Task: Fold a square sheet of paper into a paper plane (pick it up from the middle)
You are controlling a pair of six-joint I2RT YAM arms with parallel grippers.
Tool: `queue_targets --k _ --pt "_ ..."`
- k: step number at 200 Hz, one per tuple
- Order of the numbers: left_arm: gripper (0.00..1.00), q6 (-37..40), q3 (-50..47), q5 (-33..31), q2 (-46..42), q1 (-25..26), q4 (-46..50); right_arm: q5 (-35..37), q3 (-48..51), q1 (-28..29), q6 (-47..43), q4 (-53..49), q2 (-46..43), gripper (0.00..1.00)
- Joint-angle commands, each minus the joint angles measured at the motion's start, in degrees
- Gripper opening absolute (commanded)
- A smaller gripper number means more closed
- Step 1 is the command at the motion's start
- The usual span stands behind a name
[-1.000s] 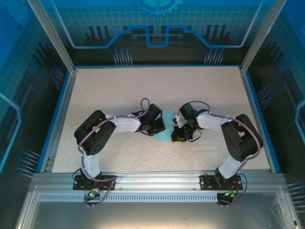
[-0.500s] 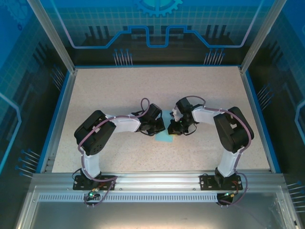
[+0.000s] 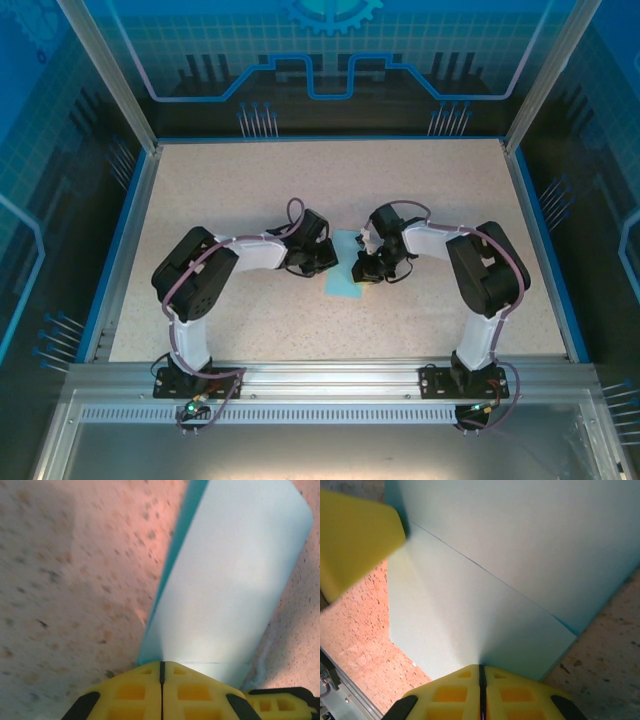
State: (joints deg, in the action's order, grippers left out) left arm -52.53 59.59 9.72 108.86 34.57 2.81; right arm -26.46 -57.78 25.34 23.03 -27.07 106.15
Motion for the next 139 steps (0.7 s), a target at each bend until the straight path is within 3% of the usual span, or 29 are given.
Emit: queue_targets --k 1,50,70,95,139 --pt "0.11 3.06 1.85 -2.16 1.72 -2.27 3.43 5.04 1.72 -0.25 -0.97 -3.98 3.99 0.09" --pt "0.27 6.81 3.38 -2.36 -3.13 -3.81 5.29 0.71 0.56 -0.29 1.48 -0.24 0.42 0.1" --pt "0.33 6.47 1.23 -0.76 -6.3 -3.83 3.7 -1.55 -1.18 -0.29 3.28 2.13 -2.96 0.15" --pt "0.39 4.63 -3.13 2.34 -9.36 -3.76 -0.45 -0.64 -2.68 -1.06 3.97 3.09 -6.74 0.24" --pt "0.5 0.76 -8.81 7.04 -10.54 -2.02 -8.09 1.94 -4.81 -2.9 2.11 1.32 -6.03 0.24"
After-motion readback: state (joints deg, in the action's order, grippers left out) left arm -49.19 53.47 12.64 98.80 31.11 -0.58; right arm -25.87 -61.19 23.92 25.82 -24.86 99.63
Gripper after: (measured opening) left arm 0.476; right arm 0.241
